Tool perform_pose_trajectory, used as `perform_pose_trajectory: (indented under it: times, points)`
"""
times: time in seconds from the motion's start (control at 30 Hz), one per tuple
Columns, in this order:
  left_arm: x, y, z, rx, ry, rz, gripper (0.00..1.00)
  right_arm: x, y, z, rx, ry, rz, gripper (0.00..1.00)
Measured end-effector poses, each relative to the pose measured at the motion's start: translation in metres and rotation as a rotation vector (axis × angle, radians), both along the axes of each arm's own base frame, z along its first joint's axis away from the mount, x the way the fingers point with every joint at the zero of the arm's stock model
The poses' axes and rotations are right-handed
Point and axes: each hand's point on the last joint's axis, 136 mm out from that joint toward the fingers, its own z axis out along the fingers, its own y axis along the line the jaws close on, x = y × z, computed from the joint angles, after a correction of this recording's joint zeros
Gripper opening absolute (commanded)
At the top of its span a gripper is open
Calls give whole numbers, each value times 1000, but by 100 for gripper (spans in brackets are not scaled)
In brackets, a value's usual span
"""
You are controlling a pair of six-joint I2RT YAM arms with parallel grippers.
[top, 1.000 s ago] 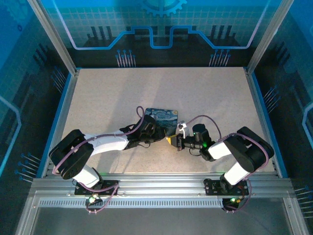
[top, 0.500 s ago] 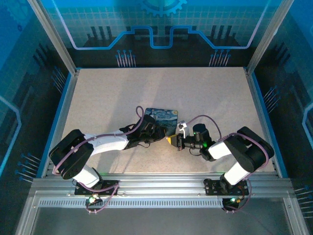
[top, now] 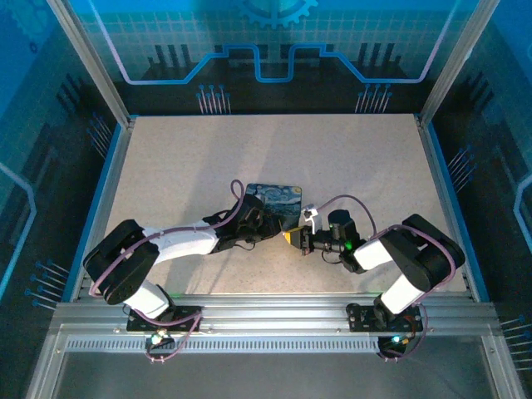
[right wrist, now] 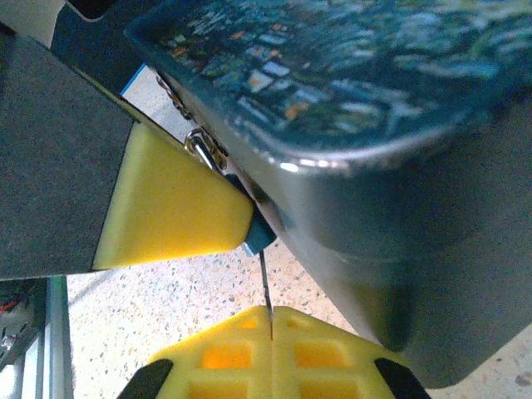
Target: Unlock the padlock with the key
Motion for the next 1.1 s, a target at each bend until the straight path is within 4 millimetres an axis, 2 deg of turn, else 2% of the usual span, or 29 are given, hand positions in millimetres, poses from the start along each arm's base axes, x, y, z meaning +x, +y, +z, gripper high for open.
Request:
perform_pose_trajectory:
  times: [1.1]
  points:
    - [6,5,6,-24,0,37,22,9,9,0,69,14,47,6]
